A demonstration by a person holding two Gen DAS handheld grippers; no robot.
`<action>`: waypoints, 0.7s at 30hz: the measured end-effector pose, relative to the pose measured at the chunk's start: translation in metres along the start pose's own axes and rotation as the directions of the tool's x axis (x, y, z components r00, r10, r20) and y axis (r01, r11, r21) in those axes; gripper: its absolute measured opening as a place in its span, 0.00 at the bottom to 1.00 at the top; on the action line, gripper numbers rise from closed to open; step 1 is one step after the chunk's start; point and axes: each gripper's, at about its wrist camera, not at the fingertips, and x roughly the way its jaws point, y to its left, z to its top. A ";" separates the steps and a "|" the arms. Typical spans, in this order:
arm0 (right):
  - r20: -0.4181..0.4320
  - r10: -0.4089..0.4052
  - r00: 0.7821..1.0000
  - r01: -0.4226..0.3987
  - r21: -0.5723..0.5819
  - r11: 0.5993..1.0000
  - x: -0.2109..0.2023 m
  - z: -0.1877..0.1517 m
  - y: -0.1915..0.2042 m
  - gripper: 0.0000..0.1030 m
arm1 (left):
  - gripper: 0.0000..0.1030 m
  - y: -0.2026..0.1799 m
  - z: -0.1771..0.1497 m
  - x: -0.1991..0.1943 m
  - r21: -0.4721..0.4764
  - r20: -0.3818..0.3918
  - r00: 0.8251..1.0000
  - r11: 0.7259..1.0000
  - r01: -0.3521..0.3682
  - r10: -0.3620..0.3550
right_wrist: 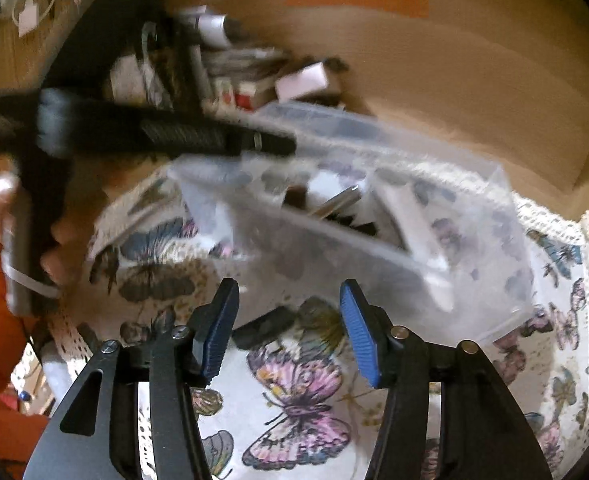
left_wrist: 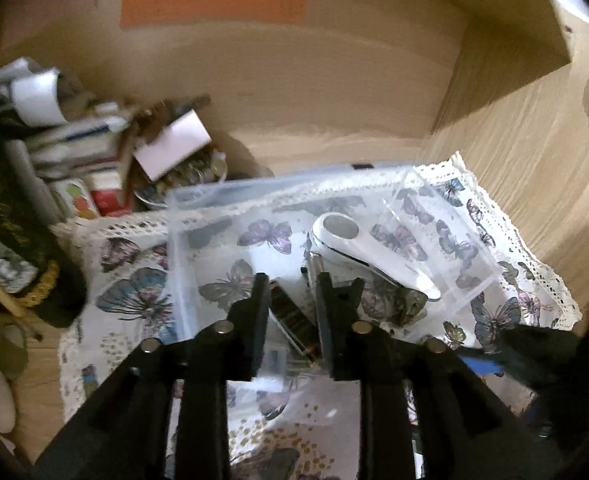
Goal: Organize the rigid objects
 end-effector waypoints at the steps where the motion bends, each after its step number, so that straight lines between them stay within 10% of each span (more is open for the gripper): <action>1: -0.019 0.008 1.000 -0.008 0.003 1.000 0.006 -0.001 0.000 0.49 | 0.26 -0.001 -0.002 -0.006 0.008 0.014 1.000 1.000 -0.008 0.008; 13: -0.116 -0.002 0.993 0.000 -0.016 1.000 0.044 -0.005 0.007 0.48 | 0.50 0.004 -0.037 -0.056 0.015 0.100 0.993 0.998 -0.062 0.060; 17: -0.106 -0.012 0.994 0.010 -0.021 1.000 0.043 -0.004 0.011 0.18 | 0.50 0.007 -0.047 -0.058 -0.012 0.093 0.994 0.999 -0.048 0.048; 21: -0.086 -0.025 0.996 0.024 -0.008 1.000 0.035 -0.005 0.008 0.18 | 0.50 0.005 -0.053 -0.061 -0.016 0.092 0.995 0.999 -0.045 0.047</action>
